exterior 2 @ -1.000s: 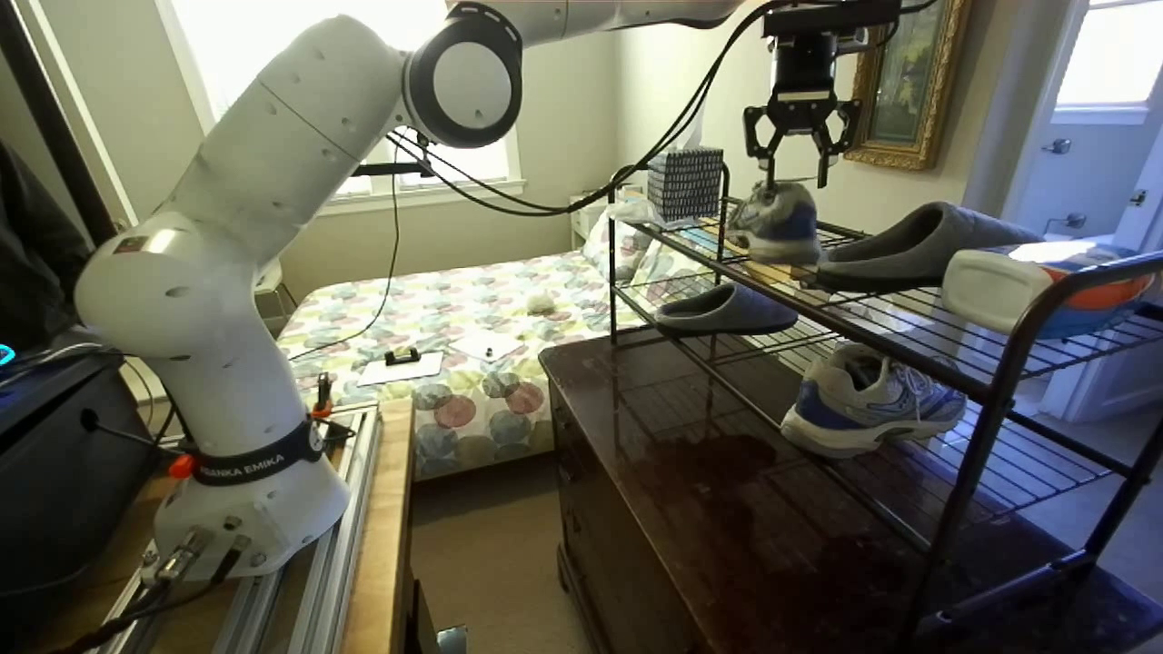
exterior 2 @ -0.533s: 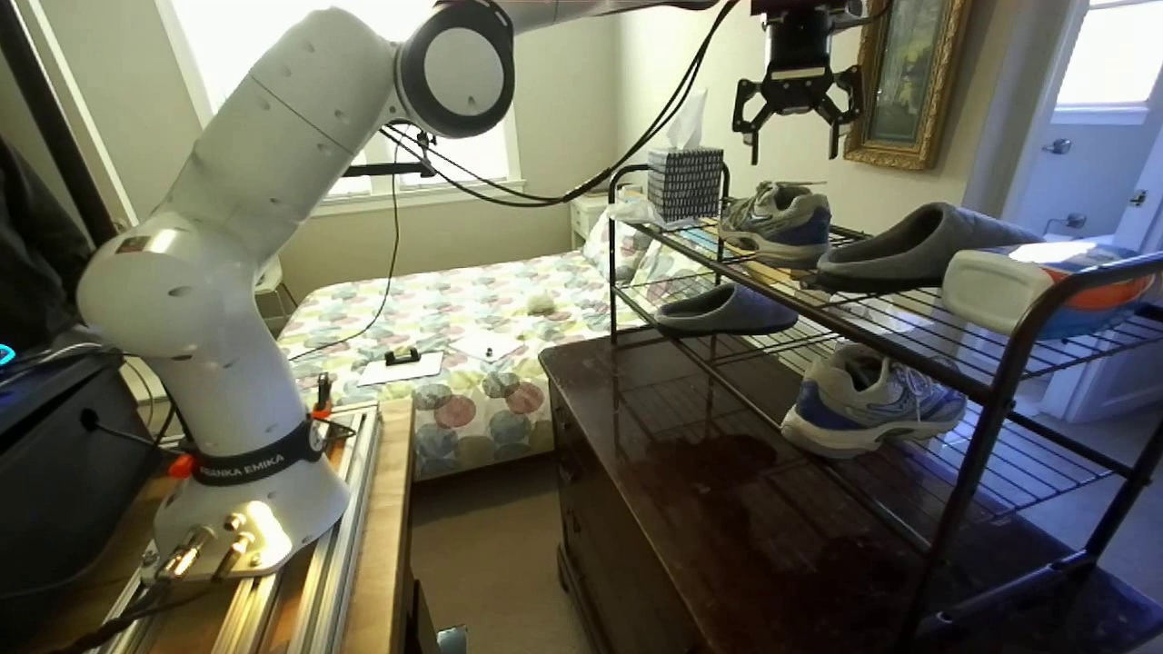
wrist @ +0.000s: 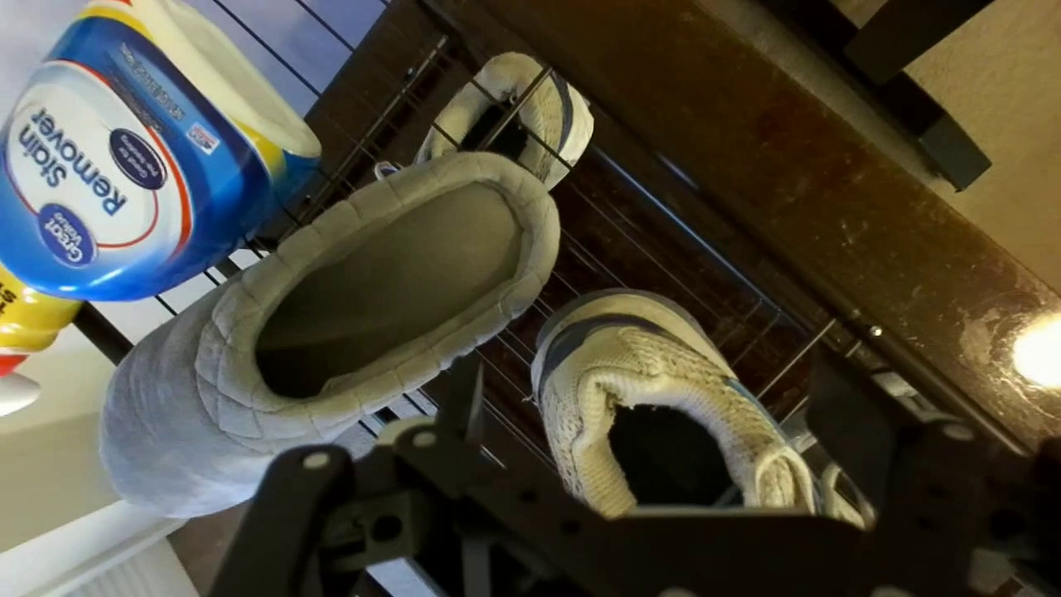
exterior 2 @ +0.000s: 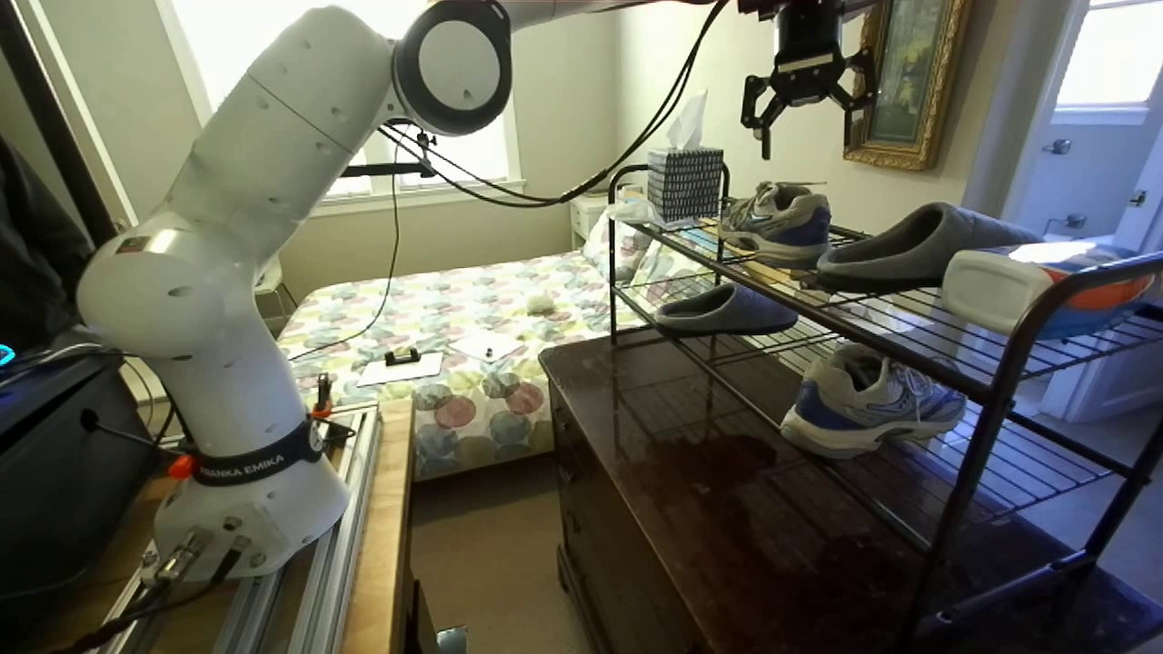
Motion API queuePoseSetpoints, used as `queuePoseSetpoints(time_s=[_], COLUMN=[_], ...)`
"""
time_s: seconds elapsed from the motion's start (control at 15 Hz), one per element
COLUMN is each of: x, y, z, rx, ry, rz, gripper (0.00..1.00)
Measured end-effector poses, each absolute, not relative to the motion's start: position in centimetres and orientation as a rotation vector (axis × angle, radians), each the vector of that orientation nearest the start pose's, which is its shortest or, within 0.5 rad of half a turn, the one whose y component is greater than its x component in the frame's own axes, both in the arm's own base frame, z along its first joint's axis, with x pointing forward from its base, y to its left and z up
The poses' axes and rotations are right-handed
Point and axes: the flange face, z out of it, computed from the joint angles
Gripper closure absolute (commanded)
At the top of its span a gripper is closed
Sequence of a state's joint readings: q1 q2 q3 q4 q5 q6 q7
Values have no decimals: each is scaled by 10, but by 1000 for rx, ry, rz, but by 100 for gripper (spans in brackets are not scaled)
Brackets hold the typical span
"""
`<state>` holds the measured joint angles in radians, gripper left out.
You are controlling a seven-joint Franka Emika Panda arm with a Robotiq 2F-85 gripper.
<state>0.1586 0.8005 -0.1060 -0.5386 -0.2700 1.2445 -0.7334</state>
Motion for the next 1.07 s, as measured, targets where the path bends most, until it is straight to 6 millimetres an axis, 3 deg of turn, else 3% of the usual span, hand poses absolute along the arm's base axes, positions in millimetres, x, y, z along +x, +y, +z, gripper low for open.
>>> queuePoseSetpoints(time_s=[0.53,1.07], x=[721,732], y=[30,26], z=[530,507], rx=[-3392,-3378], ry=[-562,143], rz=[299,181], gripper=[0,0])
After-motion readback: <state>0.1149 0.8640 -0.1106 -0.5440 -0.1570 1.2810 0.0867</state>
